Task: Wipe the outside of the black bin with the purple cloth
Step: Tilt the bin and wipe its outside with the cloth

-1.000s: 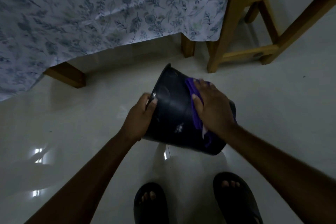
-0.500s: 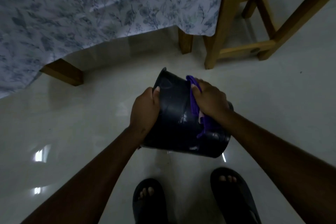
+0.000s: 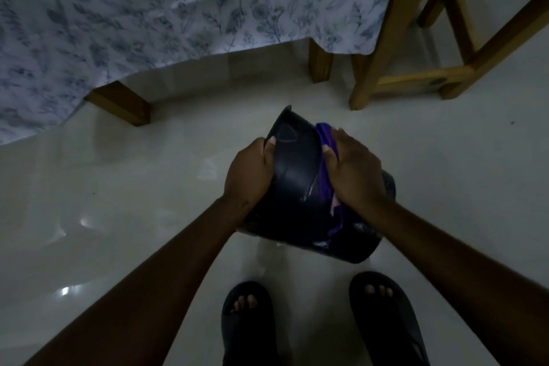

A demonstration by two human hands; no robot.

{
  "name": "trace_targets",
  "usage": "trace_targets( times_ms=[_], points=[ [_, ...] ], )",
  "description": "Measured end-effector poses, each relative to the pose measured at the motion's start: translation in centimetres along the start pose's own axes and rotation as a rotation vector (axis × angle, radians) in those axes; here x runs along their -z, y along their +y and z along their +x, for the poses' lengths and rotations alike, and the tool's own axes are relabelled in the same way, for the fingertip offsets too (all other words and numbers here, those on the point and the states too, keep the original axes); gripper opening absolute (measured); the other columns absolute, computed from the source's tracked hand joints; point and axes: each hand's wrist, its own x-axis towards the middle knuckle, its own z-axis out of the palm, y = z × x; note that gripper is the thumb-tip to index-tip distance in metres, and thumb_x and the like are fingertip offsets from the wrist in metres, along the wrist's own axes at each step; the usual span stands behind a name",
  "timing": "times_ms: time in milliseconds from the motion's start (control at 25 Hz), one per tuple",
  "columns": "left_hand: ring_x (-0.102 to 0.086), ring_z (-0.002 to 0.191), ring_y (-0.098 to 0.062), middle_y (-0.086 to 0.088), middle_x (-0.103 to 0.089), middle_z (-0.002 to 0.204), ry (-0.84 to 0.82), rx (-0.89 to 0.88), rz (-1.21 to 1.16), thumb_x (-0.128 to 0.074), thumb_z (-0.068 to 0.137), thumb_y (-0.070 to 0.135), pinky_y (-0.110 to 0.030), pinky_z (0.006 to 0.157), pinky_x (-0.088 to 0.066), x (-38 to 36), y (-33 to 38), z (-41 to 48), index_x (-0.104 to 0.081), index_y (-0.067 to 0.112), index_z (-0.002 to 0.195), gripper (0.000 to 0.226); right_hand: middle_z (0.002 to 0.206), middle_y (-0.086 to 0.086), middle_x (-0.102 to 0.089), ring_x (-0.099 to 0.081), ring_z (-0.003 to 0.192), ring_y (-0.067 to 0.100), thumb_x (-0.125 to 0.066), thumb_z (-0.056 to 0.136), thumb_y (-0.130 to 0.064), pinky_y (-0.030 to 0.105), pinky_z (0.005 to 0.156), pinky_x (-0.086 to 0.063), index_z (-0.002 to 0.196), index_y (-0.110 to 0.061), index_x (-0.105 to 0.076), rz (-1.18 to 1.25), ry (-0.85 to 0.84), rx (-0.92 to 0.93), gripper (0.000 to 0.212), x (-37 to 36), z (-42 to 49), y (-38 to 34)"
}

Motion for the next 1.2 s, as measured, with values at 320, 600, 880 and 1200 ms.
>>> trace_targets(
  times_ms=[320, 600, 880, 1200],
  points=[
    [-0.050, 0.067, -0.013, 0.000, -0.055, 0.079, 0.032, -0.014, -0.029, -0.028, 0.104, 0.034, -0.024, 0.060, -0.034, -0.5, 0.5, 0.6, -0.049, 0.015, 0.082, 0.036, 0.158, 0.010, -0.026, -0.024, 0.144, 0.034, -0.026, 0.100, -0.045, 0.055, 0.113, -0.024, 0.151, -0.018, -0.022, -0.171, 0.060, 0.140, 0.058, -1.4, -2.5, -3.1],
    [-0.057, 0.075, -0.021, -0.004, -0.058, 0.082, 0.037, 0.025, 0.016, -0.026, 0.104, 0.036, -0.028, 0.066, -0.039, -0.8, 0.2, 0.9, -0.056, 0.009, 0.088, 0.044, 0.160, 0.009, -0.021, -0.018, 0.146, 0.035, -0.023, 0.098, -0.046, 0.056, 0.116, -0.018, 0.153, -0.017, -0.017, -0.210, 0.063, 0.120, 0.062, -1.7, -5.1, -2.7],
    [-0.055, 0.074, -0.021, -0.004, -0.057, 0.081, 0.006, 0.002, -0.029, -0.027, 0.104, 0.034, -0.025, 0.066, -0.037, -0.3, 0.3, 0.6, -0.052, 0.011, 0.085, 0.040, 0.150, 0.009, -0.042, -0.042, 0.135, 0.031, -0.026, 0.100, -0.044, 0.049, 0.109, -0.035, 0.147, -0.018, -0.032, -0.055, 0.017, 0.088, 0.055, 0.0, 2.2, -2.4],
    [-0.058, 0.075, -0.023, -0.009, -0.062, 0.083, -0.005, -0.033, -0.005, -0.026, 0.104, 0.035, -0.030, 0.069, -0.044, -0.4, 0.1, 0.9, -0.058, 0.005, 0.090, 0.046, 0.162, 0.005, -0.017, -0.013, 0.148, 0.032, -0.020, 0.099, -0.045, 0.052, 0.115, -0.017, 0.153, -0.023, -0.017, -0.239, 0.039, 0.325, 0.059, -2.3, -7.1, -2.7]
  ],
)
